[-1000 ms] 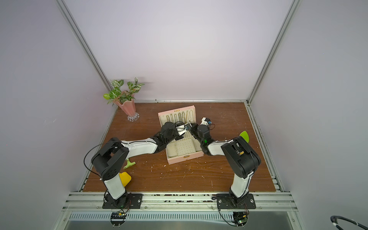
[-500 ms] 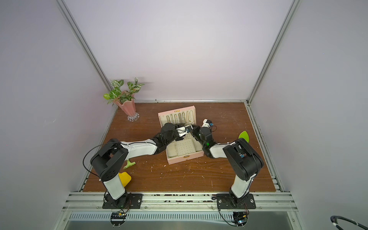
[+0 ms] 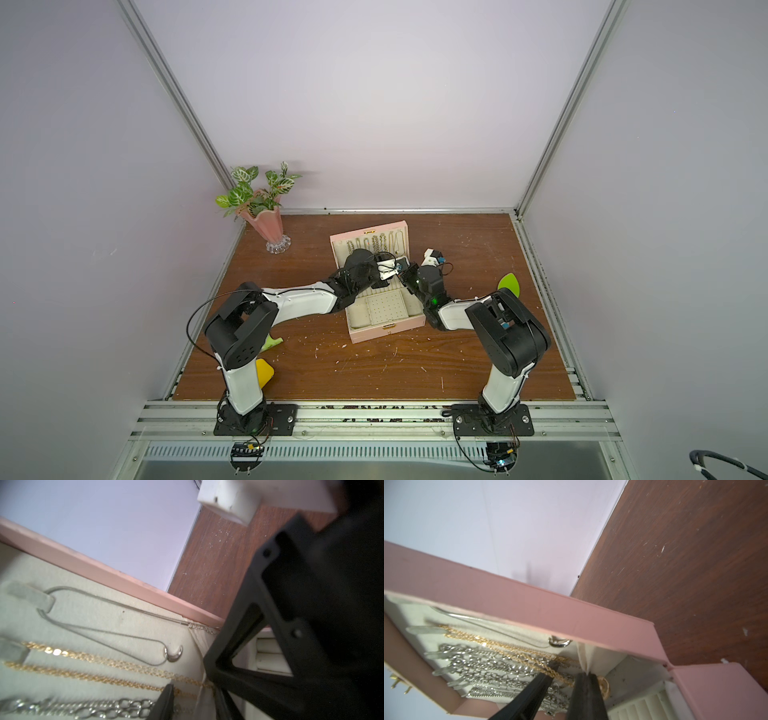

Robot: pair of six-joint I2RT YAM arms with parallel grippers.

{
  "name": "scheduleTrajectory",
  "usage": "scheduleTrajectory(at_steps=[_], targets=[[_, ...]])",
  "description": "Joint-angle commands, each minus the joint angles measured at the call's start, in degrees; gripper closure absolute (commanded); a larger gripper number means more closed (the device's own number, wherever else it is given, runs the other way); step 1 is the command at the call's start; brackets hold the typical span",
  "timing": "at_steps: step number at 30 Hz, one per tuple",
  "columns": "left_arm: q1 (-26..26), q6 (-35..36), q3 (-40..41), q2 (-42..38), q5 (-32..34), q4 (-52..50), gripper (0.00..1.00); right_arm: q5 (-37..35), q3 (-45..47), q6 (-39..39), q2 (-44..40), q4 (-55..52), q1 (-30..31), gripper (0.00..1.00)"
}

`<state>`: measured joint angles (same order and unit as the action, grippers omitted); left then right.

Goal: Put jewelry chain into jewelry box
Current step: Open the storage slot of the jewelry box.

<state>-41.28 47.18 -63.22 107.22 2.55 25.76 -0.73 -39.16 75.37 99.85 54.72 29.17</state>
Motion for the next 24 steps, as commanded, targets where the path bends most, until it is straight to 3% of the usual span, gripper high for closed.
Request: scheduleTrajectory(at_steps=[1, 8, 14, 21, 24], targets=[[0.9, -0.3, -1.4, 0.5, -1.9, -4.6, 0.62, 0.1, 0.4, 0.2, -2.7, 2.0, -0.3, 1.00], [1.8, -0.6, -3.5, 1.5, -2.2, -8.6, 0.64, 0.1, 0.1, 0.2, -2.7, 2.0, -0.3, 1.00], [1.9, -0.5, -3.7, 2.1, -1.6, -9.1, 0.76, 0.1, -0.1, 0.0, -2.6, 1.8, -0.3, 1.00], [1.9, -1.2, -1.8, 1.0, -1.3, -6.4, 0.98, 0.1, -0.3, -1.1, -2.8, 1.5, -0.3, 1.00], [2.0, -2.4, -0.7, -0.2, -2.7, -4.6, 0.99, -0.1, 0.2, -3.6, -4.5, 0.8, -0.3, 0.98]])
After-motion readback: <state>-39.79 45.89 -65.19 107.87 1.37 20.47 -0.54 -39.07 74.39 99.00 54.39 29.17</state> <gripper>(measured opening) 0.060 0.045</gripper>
